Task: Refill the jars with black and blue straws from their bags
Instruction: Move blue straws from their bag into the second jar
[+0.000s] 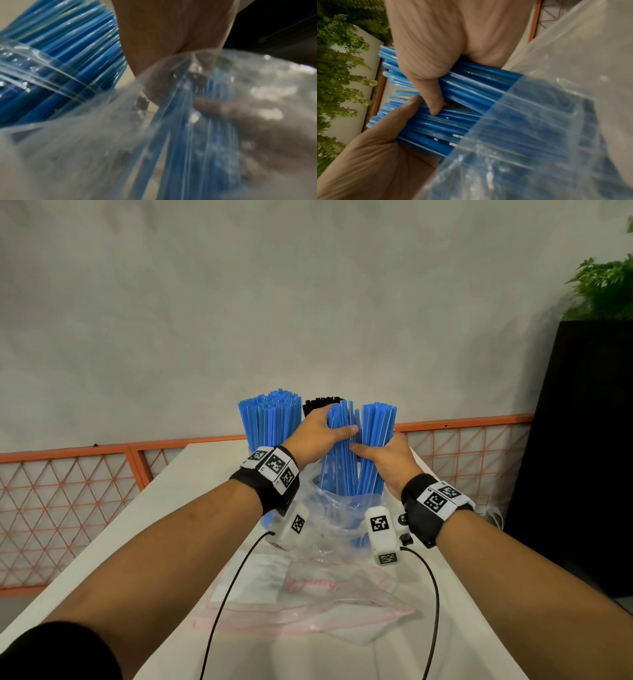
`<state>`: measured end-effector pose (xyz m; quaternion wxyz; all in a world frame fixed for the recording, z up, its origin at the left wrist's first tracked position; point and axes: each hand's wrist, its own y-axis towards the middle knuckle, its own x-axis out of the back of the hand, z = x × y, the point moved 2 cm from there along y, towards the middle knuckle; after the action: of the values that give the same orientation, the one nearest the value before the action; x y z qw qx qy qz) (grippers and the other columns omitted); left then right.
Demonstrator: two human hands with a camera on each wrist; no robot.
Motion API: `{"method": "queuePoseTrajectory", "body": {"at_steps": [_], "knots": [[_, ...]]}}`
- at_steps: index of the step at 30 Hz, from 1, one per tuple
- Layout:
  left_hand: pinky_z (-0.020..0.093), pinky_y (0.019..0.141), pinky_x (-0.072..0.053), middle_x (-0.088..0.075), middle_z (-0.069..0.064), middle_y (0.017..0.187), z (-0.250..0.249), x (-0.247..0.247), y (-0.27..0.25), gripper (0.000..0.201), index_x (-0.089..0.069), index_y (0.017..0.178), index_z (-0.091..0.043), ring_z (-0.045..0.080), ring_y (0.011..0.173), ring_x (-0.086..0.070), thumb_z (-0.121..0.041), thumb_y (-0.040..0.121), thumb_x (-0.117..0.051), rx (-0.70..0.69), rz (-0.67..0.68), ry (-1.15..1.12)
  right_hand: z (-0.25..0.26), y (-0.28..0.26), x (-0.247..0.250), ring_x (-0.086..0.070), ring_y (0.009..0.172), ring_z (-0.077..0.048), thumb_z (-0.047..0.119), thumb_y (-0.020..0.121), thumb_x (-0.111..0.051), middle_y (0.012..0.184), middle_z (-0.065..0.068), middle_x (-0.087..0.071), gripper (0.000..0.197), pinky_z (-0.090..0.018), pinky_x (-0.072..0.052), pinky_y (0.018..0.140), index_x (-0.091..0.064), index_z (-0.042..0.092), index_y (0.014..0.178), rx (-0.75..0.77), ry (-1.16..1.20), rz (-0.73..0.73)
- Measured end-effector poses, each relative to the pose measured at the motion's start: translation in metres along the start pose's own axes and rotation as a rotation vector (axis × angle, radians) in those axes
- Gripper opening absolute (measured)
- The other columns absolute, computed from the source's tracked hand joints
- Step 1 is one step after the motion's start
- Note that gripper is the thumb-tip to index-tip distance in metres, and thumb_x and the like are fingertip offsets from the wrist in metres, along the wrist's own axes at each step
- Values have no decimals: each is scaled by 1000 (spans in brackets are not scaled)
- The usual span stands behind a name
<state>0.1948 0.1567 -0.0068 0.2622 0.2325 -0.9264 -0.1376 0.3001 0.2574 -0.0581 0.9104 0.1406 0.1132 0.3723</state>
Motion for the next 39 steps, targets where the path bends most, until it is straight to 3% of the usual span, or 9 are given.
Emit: {"method": "queuePoseTrajectory", "body": {"at_steps": [3,5,8,11,15,19,28,31,39], "knots": [[39,89,-56,-70,19,105,2,-3,-1,21,-62,110,3,30,95,-69,-13,98,-58,12,-9,33,-2,-1,-1,-70,91,-21,6,82,-70,97,-9,-71,21,-33,-58,79,-65,21,95,17,-1,-4],[43,83,-54,-67,15,87,1,1,2,15,-60,96,-2,28,80,-66,-14,100,-54,-12,-105,57,-2,0,0,-70,85,-19,3,83,-68,89,-6,-70,17,-29,-58,77,-64,18,91,19,-9,-13],[32,70,-57,-63,8,72,1,8,6,11,-55,89,-7,18,65,-65,-11,99,-54,-32,-116,-18,-3,0,2,-68,71,-14,1,84,-66,77,-4,-66,16,-25,-57,69,-62,15,88,10,-21,-32],[33,81,-58,-68,18,78,16,5,0,13,-62,92,0,28,77,-69,-12,95,-62,17,-50,35,-4,1,1,-65,67,-13,2,83,-67,74,-3,-64,13,-25,-55,67,-62,13,86,15,-72,-29],[27,84,-56,-68,15,77,40,-2,-14,24,-63,98,9,24,78,-68,-14,96,-62,71,-14,-1,-5,1,-2,-65,69,-15,5,83,-68,76,-5,-63,13,-27,-57,71,-61,6,94,22,-124,-16],[38,93,-52,-67,15,76,35,4,-16,21,-65,90,1,23,78,-66,-17,99,-57,74,-63,-54,-8,3,-4,-62,68,-19,8,84,-68,74,-10,-62,21,-33,-56,73,-61,-2,100,9,-158,-20],[47,85,-58,-66,7,69,-70,80,-11,18,-55,86,-8,29,79,-70,-12,103,-48,-235,-297,-365,-12,10,-7,-60,59,-14,15,86,-67,63,-4,-61,9,-28,-52,67,-59,14,88,-51,-159,-41],[41,74,-58,-59,4,61,-81,102,-17,16,-54,86,-7,25,64,-63,-11,102,-50,-293,-355,-336,-13,10,-9,-59,57,-13,16,86,-67,63,-4,-60,10,-29,-53,67,-58,13,90,-42,-157,-33],[31,61,-49,-56,-3,59,5,104,-58,14,-56,86,-11,15,54,-52,-12,100,-54,-96,-346,-169,-16,13,-13,-59,61,-18,16,86,-66,64,-4,-59,26,-39,-55,76,-57,3,107,-47,-172,-19]]}}
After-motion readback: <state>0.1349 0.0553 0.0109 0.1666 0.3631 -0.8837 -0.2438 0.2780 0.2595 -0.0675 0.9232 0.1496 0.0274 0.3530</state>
